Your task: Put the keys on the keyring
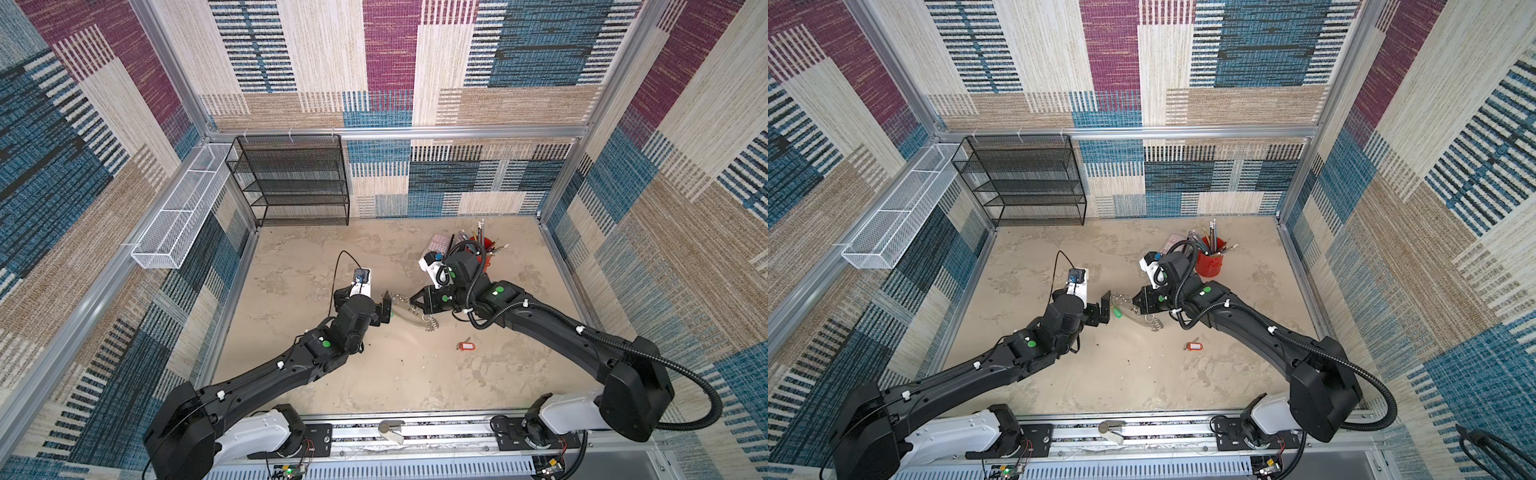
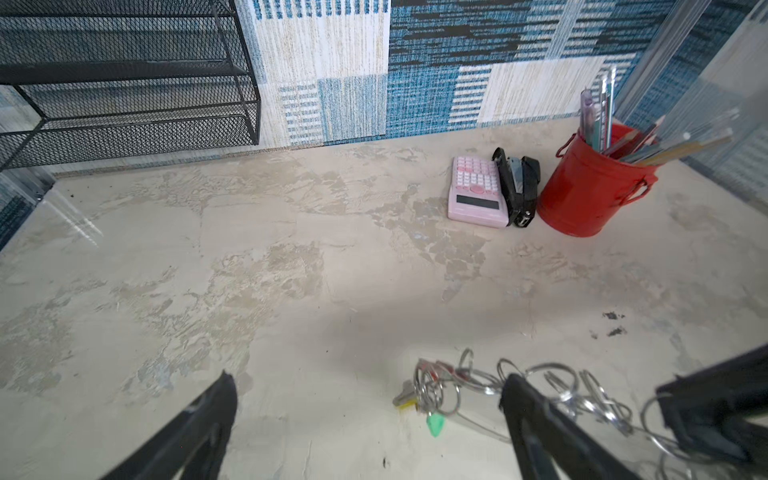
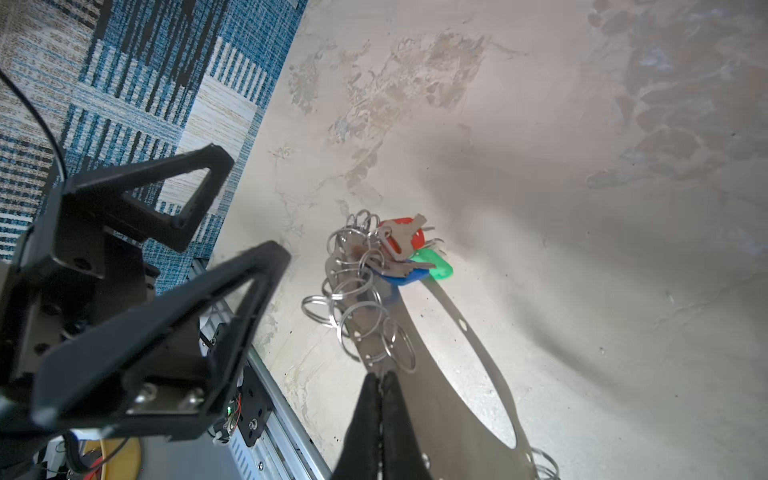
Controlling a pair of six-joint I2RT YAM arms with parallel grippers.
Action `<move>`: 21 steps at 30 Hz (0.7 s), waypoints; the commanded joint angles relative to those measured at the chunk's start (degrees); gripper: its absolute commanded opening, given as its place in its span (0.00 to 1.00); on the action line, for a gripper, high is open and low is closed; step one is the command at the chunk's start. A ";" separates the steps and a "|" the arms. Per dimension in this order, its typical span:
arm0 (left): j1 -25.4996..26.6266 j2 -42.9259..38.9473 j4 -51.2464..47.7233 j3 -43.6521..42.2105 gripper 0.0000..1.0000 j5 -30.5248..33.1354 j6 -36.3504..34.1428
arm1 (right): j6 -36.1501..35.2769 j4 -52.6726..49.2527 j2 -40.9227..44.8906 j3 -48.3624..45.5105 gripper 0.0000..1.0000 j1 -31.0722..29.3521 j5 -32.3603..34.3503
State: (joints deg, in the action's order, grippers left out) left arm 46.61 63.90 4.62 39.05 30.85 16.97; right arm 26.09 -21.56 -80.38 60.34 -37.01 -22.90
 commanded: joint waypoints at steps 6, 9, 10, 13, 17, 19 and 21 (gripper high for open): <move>-10.31 -10.02 -9.84 -0.64 1.00 -24.67 8.84 | 0.30 4.26 -0.28 -1.38 0.00 0.28 0.47; -12.89 -10.60 -10.66 0.50 1.00 -40.88 9.04 | 0.31 4.98 -0.22 -1.63 0.00 0.52 0.53; -13.19 -9.91 -10.02 0.74 0.98 -46.37 8.93 | 0.35 5.32 -0.32 -1.92 0.00 0.65 0.64; -13.34 -5.90 -8.81 2.14 0.90 -58.49 11.42 | 1.20 5.78 -0.60 -2.66 0.00 0.89 1.65; -12.99 -0.11 -4.77 2.32 0.83 -69.16 14.65 | 4.81 6.88 -0.15 -4.88 0.00 2.61 3.54; -11.27 1.26 -4.88 1.95 0.83 -67.08 12.42 | 7.41 8.32 0.12 -6.21 0.00 3.88 3.30; -7.54 1.32 -7.18 2.35 0.84 -59.27 8.01 | 10.03 9.72 0.67 -7.39 0.00 4.80 3.03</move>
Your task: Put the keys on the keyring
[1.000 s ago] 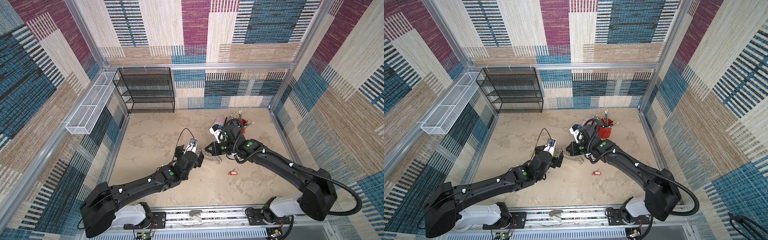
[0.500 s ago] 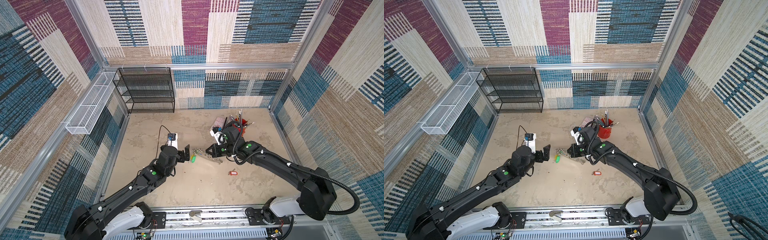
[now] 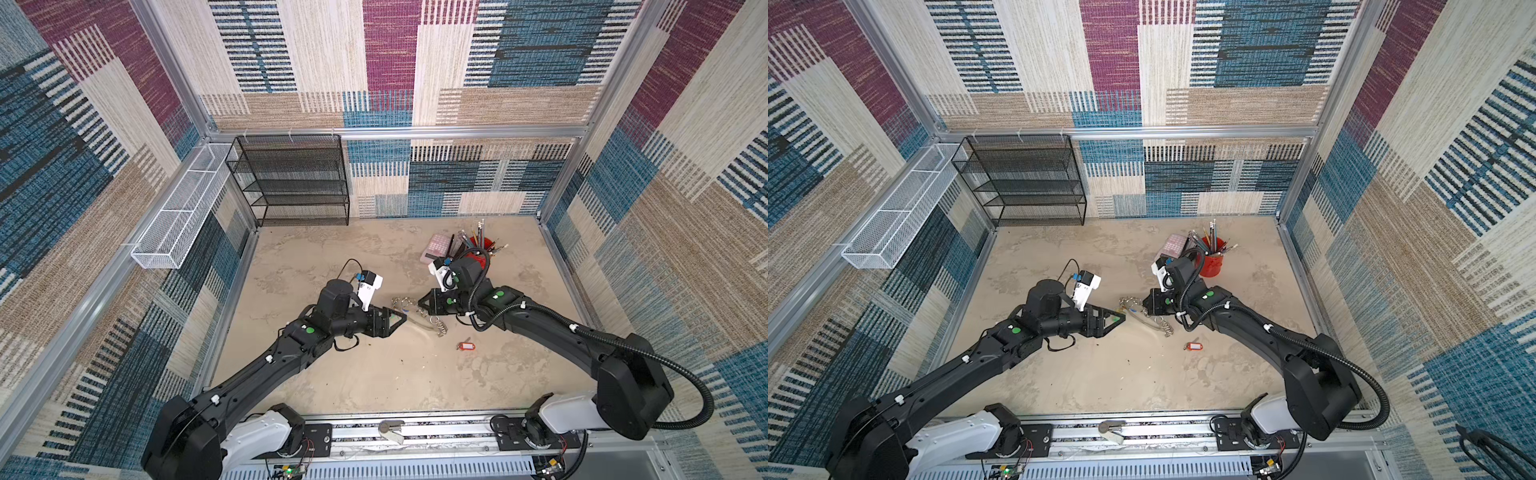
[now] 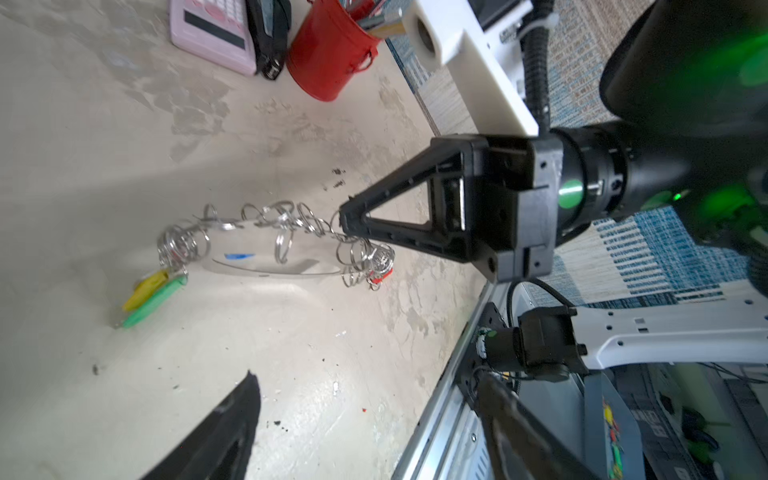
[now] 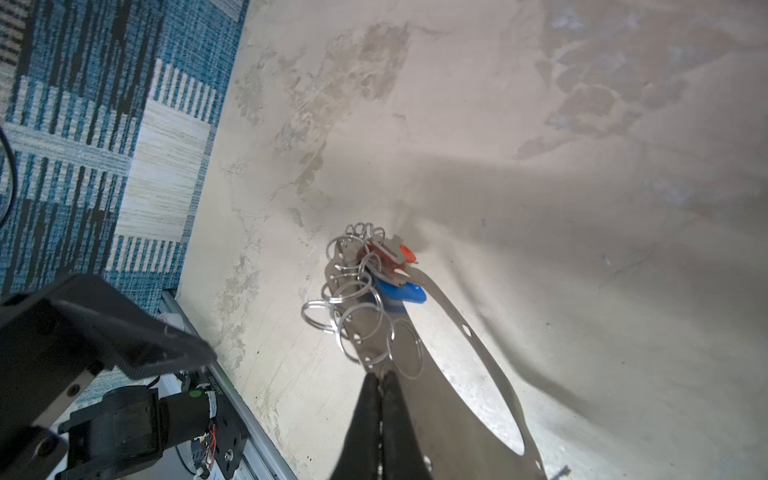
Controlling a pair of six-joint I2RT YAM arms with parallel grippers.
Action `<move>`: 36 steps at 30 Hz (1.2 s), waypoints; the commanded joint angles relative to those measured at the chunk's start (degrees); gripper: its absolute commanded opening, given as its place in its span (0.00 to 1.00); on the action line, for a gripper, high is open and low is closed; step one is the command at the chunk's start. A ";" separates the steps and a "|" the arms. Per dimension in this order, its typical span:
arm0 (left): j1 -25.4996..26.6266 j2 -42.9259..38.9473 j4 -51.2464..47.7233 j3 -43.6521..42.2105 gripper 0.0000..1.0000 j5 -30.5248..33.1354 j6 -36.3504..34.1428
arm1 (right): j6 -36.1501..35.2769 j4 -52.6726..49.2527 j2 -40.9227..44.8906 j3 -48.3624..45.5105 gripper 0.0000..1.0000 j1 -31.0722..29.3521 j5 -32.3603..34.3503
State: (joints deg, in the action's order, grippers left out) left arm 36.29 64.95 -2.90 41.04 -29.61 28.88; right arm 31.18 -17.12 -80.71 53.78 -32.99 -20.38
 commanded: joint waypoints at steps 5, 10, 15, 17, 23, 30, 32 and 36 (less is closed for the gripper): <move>6.28 2.29 2.29 -0.39 0.79 14.11 -0.92 | 8.83 7.59 2.45 -3.37 0.00 0.92 1.19; 7.14 5.54 2.88 2.18 0.64 21.64 -0.98 | 7.94 7.44 1.69 -4.89 0.00 0.94 0.44; 5.55 11.00 2.77 7.59 0.56 11.88 3.33 | 6.57 7.07 2.69 -6.16 0.00 0.96 0.72; 5.36 12.98 3.41 8.26 0.54 7.68 5.33 | 6.25 7.28 2.84 -6.48 0.00 0.99 0.33; 5.28 16.27 6.96 9.07 0.51 0.69 11.79 | 5.67 7.73 2.96 -6.78 0.00 0.99 -0.29; 5.19 18.71 7.24 10.82 0.50 5.07 17.25 | 5.56 7.73 3.37 -6.76 0.00 0.93 -0.18; 5.19 18.91 6.53 11.02 0.49 6.90 17.61 | 5.56 7.72 3.53 -6.95 0.00 0.97 -0.11; 5.02 19.55 6.45 11.28 0.48 8.93 18.15 | 5.60 7.74 3.58 -7.03 0.00 0.96 -0.30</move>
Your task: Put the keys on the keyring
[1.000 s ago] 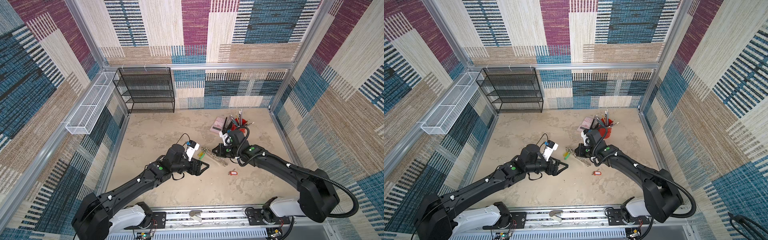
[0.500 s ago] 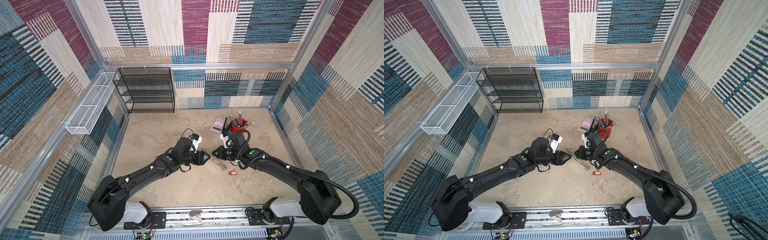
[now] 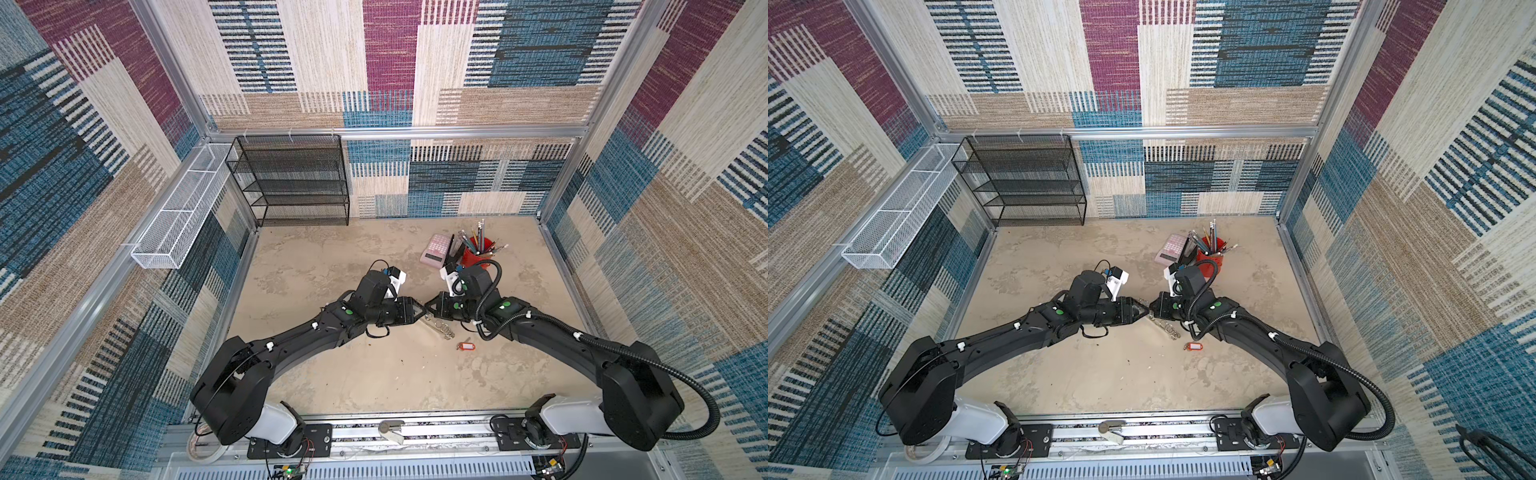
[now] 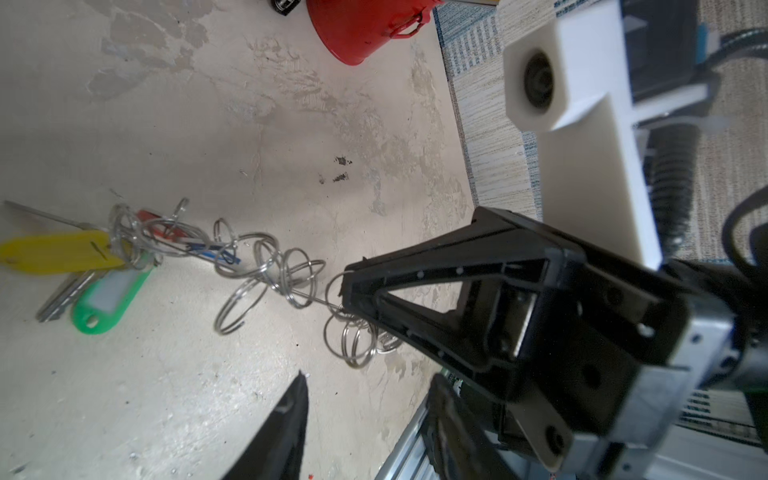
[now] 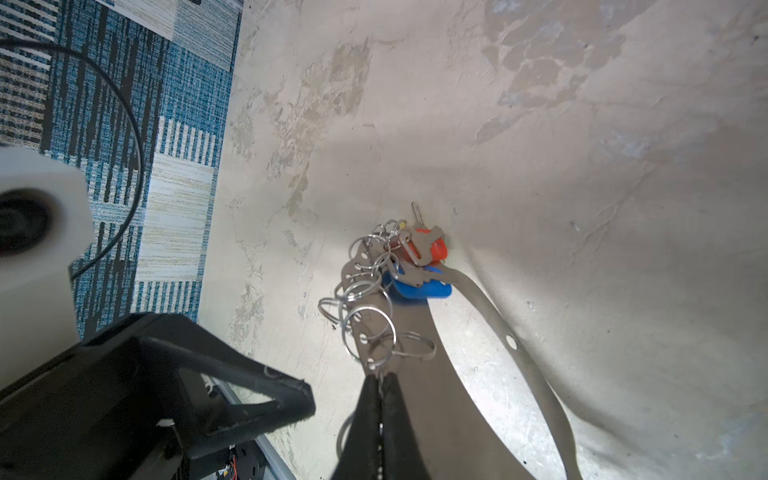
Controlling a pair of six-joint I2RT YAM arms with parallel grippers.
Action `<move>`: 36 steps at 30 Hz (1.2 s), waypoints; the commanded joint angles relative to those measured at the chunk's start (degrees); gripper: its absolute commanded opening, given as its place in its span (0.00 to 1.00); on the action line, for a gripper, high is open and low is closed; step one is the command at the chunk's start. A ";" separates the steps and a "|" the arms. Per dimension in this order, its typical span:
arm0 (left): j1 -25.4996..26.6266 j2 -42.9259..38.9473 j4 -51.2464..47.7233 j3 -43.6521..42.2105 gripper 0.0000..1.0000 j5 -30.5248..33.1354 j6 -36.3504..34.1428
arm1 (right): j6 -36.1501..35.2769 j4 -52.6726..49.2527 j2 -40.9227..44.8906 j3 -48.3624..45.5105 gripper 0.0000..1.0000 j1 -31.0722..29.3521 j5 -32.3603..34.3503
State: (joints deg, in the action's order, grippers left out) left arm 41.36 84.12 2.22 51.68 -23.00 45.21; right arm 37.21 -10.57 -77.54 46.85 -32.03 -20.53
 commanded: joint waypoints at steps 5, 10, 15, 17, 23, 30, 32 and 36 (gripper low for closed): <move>-0.31 1.99 2.60 1.22 0.42 2.00 3.06 | -0.40 1.28 0.45 -0.16 0.00 0.03 -0.20; -0.23 3.05 3.03 1.96 0.40 2.67 3.78 | -0.51 1.34 0.25 -0.16 0.00 0.00 -0.23; -0.32 4.07 3.11 2.76 0.37 2.57 3.83 | -0.60 1.25 0.40 -0.43 0.00 -0.03 -0.38; -0.32 4.37 3.24 3.02 0.37 2.27 3.83 | -0.65 1.28 0.52 -0.38 0.00 -0.03 -0.30; -0.32 5.09 3.28 3.04 0.36 2.00 3.84 | -0.84 1.43 0.27 -0.44 0.00 0.00 -0.66; -0.32 5.31 3.05 3.08 0.35 2.55 3.48 | -0.98 1.62 0.45 -0.67 0.00 0.01 -0.83; -0.32 5.61 3.31 3.21 0.36 2.21 3.48 | -1.00 1.63 0.42 -0.74 0.00 0.01 -0.82; -0.32 6.22 4.05 3.77 0.32 1.08 3.32 | -1.04 1.60 0.58 -0.80 0.00 -0.03 -0.95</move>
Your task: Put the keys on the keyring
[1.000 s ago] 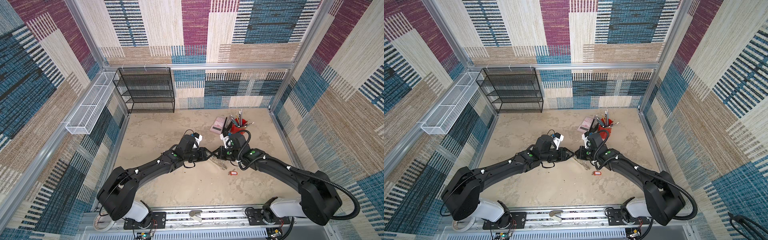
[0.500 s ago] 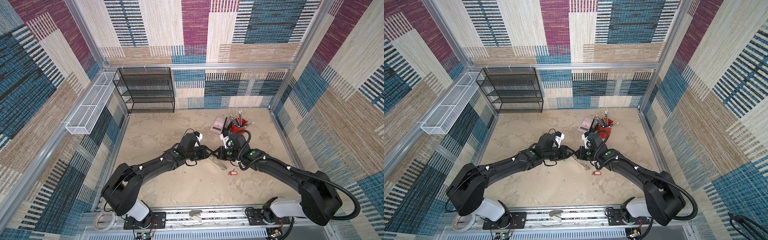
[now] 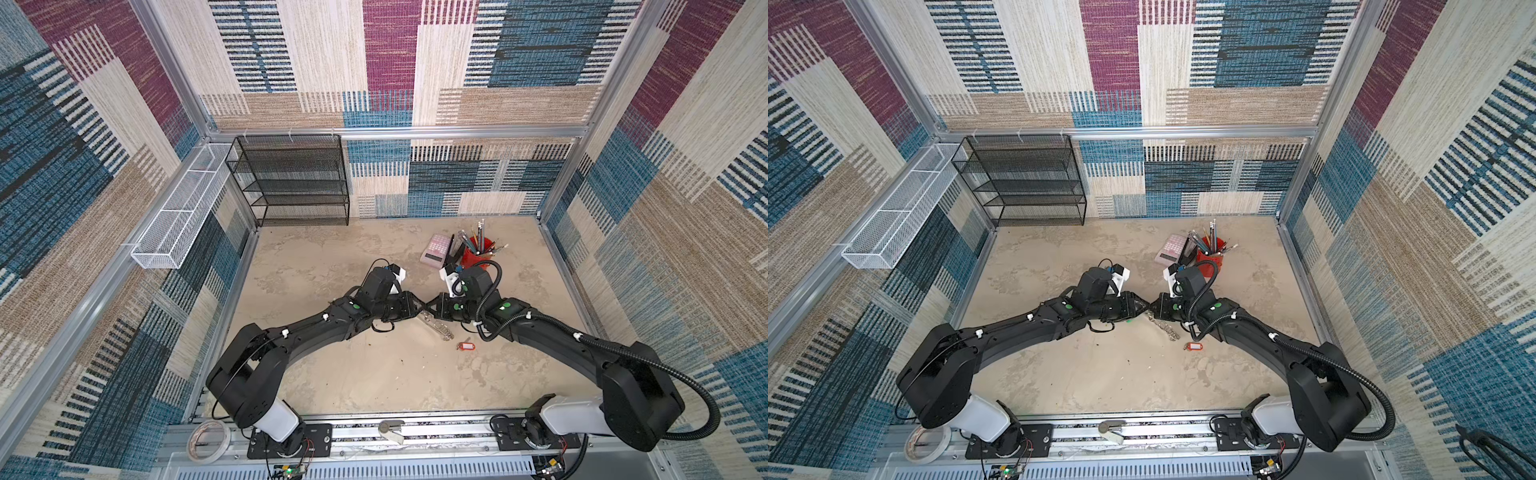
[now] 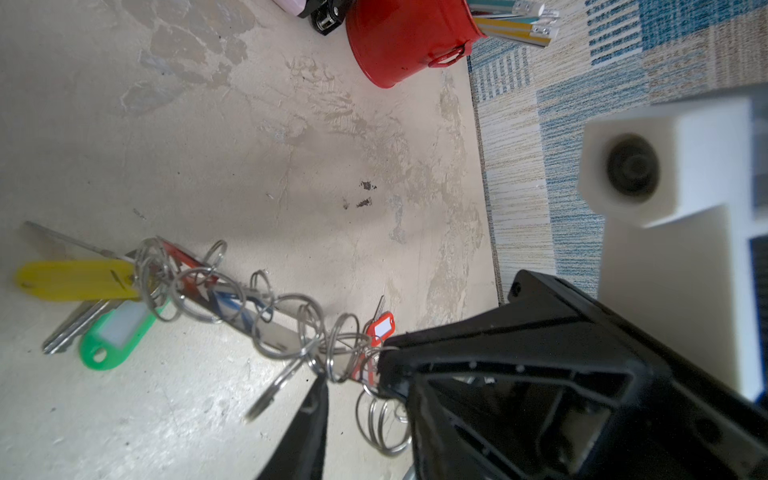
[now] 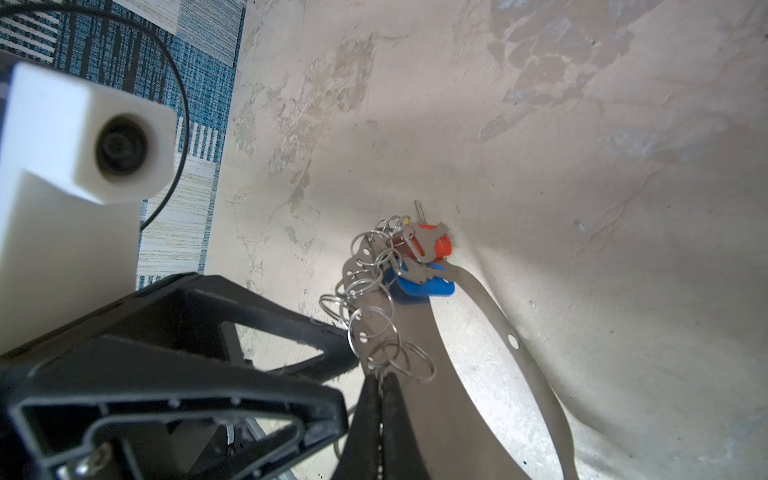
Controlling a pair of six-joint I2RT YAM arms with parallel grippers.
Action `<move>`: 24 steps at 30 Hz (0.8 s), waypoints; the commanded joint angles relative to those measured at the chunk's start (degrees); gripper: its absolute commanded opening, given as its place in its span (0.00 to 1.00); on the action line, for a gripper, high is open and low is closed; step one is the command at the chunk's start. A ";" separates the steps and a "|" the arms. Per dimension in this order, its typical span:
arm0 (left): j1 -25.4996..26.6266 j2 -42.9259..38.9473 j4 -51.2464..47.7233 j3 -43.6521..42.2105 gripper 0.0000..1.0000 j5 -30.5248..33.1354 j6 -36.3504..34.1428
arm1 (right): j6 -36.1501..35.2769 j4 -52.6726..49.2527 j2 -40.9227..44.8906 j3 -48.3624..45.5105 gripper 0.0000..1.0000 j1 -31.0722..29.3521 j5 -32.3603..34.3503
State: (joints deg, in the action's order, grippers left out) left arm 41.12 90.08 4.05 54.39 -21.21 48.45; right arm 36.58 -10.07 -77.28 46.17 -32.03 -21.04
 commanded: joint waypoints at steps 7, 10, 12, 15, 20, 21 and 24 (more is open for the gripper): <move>-0.08 -0.34 0.93 1.35 0.29 -0.34 -1.33 | -0.43 1.51 0.43 -0.38 0.00 -0.03 -0.51; -0.10 -0.26 0.50 1.58 0.28 -0.27 -1.86 | -0.42 1.55 0.30 -0.39 0.00 -0.04 -0.68; -0.08 -0.02 -0.41 1.98 0.28 0.02 -2.41 | -0.46 1.58 0.29 -0.39 0.00 -0.02 -0.76; -0.08 0.27 -2.26 2.88 0.27 0.62 -3.81 | -0.48 1.58 0.29 -0.43 0.00 0.02 -0.83; -0.02 0.62 -5.58 4.36 0.27 1.48 -6.87 | -0.58 1.66 0.21 -0.40 0.00 -0.04 -0.88; -0.04 0.62 -6.23 4.56 0.27 1.61 -7.37 | -0.67 1.63 0.23 -0.34 0.00 -0.01 -1.02; -0.03 0.88 -8.35 5.30 0.27 2.01 -9.38 | -0.69 1.67 0.13 -0.30 0.00 0.00 -1.10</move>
State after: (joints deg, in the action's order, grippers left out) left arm 41.17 90.70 -1.17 58.59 -19.81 43.00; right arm 36.36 -9.69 -77.21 45.80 -32.03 -21.67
